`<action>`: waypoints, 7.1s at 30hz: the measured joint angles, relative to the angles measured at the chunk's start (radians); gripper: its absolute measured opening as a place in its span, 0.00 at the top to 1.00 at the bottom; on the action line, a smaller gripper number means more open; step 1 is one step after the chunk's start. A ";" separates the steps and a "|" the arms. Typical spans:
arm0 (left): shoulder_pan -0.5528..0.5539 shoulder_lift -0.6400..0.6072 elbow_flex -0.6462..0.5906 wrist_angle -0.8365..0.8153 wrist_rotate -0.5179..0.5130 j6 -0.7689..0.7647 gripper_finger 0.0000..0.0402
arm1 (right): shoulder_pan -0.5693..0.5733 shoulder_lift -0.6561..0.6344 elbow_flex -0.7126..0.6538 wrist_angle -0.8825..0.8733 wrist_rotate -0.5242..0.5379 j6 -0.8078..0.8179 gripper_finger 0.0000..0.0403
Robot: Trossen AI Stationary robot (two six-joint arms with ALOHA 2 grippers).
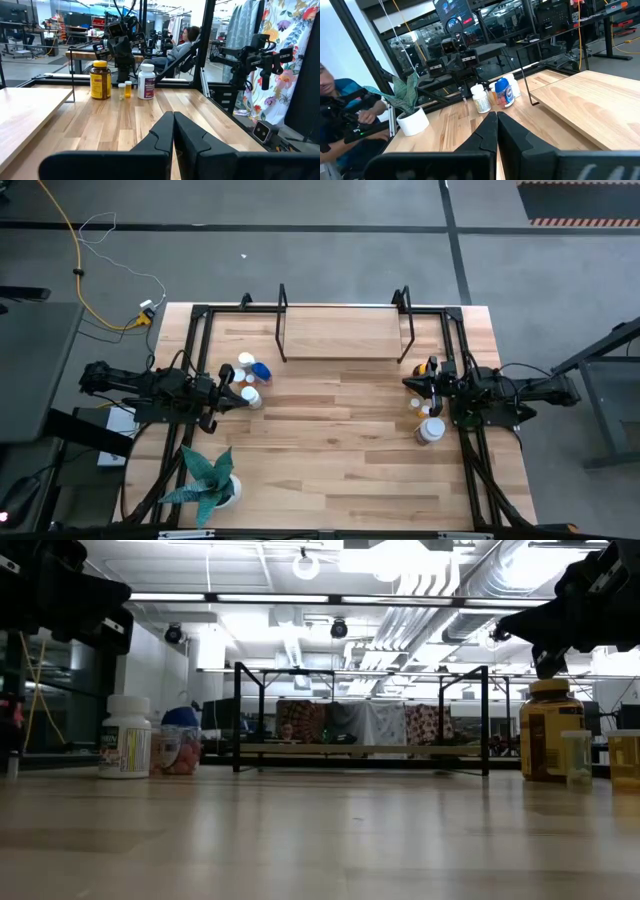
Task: Pick and place medicine bottles onto shelf by color
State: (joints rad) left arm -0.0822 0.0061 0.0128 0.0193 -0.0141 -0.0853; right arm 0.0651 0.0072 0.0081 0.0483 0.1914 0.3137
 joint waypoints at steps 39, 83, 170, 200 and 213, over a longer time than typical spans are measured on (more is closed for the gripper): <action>0.000 0.000 0.000 0.000 0.002 0.000 1.00 | 0.000 0.000 0.000 0.000 0.000 0.000 1.00; 0.000 0.000 0.000 0.000 0.000 0.000 1.00 | 0.000 0.000 0.000 0.000 0.000 0.000 1.00; 0.003 0.937 0.647 -0.807 -0.267 -0.217 0.35 | 0.000 0.000 0.000 0.000 0.000 0.000 1.00; 0.169 1.035 0.647 -0.865 -0.138 -0.271 0.35 | 0.000 0.000 0.000 0.000 0.000 0.000 1.00; 0.195 1.082 0.647 -0.859 -0.125 -0.283 0.43 | 0.000 0.000 0.000 0.000 0.000 0.000 1.00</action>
State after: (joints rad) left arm 0.1131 1.0885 0.6598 -0.8402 -0.1386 -0.3686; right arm 0.0652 0.0071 0.0080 0.0480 0.1917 0.3138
